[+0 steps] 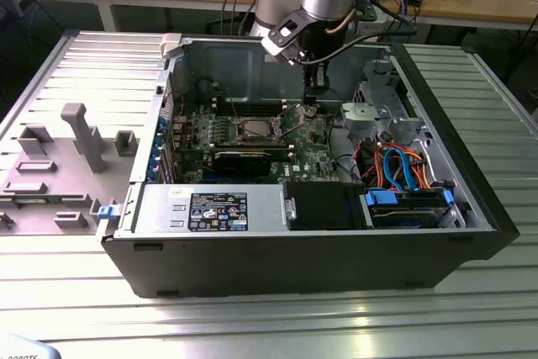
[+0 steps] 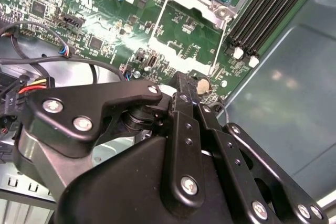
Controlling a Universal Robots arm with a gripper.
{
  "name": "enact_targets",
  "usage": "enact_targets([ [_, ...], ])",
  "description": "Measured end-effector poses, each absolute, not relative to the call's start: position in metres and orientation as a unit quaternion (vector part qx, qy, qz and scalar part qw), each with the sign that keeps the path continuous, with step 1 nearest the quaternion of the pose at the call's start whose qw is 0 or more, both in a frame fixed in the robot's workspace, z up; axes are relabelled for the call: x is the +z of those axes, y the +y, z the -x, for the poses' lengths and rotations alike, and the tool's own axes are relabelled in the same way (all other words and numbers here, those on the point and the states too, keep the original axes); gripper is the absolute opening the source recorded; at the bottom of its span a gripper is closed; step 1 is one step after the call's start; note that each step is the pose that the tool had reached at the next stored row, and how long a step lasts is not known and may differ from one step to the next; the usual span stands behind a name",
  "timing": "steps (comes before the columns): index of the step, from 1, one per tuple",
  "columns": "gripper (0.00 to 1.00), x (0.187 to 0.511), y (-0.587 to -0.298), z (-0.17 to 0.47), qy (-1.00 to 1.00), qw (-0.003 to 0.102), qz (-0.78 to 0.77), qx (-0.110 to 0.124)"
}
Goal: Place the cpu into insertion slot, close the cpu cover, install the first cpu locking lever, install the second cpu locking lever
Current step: 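Close the cpu cover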
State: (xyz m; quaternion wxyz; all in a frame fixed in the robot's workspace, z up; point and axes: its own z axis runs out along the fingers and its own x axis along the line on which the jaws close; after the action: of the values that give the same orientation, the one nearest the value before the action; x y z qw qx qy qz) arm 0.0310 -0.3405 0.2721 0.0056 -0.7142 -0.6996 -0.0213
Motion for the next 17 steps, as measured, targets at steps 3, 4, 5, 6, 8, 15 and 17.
enact_targets([
  [3,0.11,0.2701,-0.3405,-0.0338,-0.7,0.006,0.714,-0.021],
  [4,0.11,0.2695,-0.3405,-0.0341,-0.7,0.006,0.714,-0.021],
  [5,0.11,0.2692,-0.3406,-0.0342,-0.7,0.006,0.714,-0.021],
  [6,0.11,0.2689,-0.3406,-0.0344,-0.7,0.006,0.714,-0.021],
  [8,0.11,0.2685,-0.3406,-0.0345,-0.7,0.006,0.714,-0.021],
  [15,0.11,0.2675,-0.3406,-0.0368,-0.7,0.006,0.714,-0.021],
  [17,0.11,0.2674,-0.3405,-0.0369,-0.7,0.006,0.714,-0.021],
])
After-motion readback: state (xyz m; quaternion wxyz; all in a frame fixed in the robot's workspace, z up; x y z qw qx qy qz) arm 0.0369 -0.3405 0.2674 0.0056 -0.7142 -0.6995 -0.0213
